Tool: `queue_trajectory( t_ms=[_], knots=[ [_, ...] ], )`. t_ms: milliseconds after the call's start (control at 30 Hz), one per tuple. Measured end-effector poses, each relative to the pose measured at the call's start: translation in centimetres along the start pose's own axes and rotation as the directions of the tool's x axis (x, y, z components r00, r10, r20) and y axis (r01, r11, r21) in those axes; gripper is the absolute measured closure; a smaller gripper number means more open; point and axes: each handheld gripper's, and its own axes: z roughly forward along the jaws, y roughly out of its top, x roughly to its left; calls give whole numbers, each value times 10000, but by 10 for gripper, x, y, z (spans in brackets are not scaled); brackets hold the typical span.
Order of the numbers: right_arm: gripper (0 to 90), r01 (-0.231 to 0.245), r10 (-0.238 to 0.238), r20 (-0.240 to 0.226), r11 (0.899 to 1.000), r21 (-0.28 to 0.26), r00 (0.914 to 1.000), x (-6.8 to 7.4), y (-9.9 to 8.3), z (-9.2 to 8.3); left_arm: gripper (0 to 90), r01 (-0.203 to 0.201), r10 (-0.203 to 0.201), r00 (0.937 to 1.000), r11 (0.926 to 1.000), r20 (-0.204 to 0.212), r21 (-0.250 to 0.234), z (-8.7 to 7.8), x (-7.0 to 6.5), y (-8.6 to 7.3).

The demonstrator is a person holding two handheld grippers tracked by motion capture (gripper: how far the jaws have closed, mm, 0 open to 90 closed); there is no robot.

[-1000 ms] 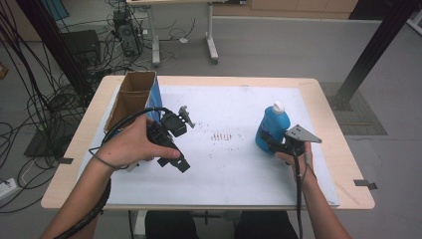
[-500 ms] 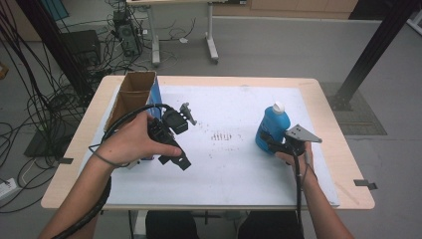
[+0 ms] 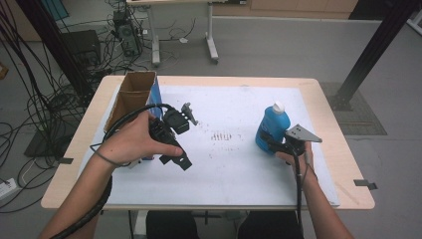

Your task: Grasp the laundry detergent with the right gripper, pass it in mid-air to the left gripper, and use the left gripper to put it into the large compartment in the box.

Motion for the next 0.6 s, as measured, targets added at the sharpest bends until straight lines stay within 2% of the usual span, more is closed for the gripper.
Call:
queue_trajectory(
  t_ms=[600],
  knots=[
    [426, -7, 7, -9, 10000, 4, 10000, 0, 0, 0, 89, 22, -23, 10000, 10000, 55, 35, 3, 3, 2]
  ],
)
